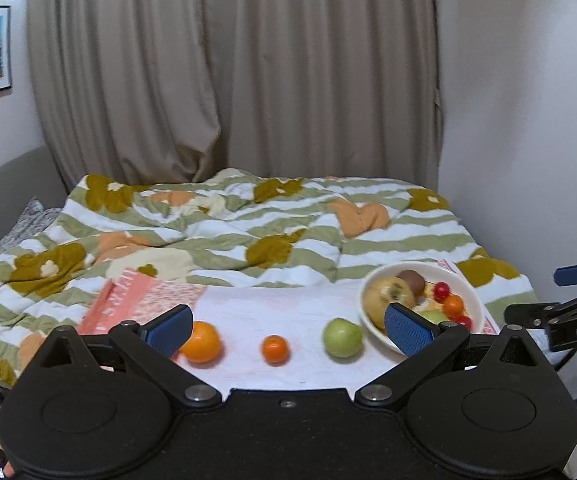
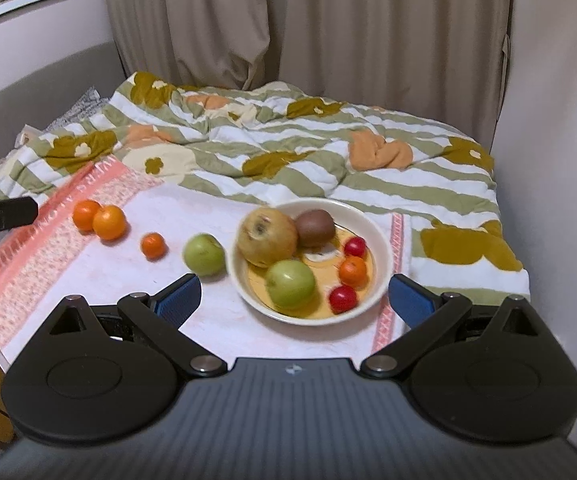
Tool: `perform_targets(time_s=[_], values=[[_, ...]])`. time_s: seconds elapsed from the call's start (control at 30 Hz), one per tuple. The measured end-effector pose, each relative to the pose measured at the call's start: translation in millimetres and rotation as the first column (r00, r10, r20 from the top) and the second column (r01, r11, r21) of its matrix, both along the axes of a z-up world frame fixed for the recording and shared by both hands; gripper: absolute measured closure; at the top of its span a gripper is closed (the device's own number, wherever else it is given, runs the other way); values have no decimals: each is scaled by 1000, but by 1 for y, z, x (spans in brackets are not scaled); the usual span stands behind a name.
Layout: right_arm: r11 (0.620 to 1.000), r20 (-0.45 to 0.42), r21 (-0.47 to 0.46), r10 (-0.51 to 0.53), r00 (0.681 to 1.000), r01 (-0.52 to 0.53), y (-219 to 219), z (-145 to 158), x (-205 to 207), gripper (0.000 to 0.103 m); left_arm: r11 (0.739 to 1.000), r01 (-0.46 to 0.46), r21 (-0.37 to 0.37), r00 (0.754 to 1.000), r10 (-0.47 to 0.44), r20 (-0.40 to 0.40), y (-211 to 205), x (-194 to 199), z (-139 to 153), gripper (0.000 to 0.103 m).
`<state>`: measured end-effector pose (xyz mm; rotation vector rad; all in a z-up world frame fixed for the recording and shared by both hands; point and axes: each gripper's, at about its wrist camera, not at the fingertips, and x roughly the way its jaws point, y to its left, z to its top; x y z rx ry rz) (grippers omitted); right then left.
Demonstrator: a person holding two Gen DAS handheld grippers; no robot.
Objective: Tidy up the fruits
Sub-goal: 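Withdraw both open tools from the bowl toward the remaining oranges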
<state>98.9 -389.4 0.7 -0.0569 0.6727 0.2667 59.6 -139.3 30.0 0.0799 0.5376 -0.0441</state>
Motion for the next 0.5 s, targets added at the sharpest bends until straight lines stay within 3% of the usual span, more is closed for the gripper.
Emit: perform_targets(time_s=[0.17,0.5], values=[[1000,11,25,5,1000,-6,35,11,-6,0,1000,-15,20,1000,15,13,41,-6,1,0],[994,12,50,-94,996,93,121,11,-11,0,998,70,9,998,-69,-9,134,11,-6,0]])
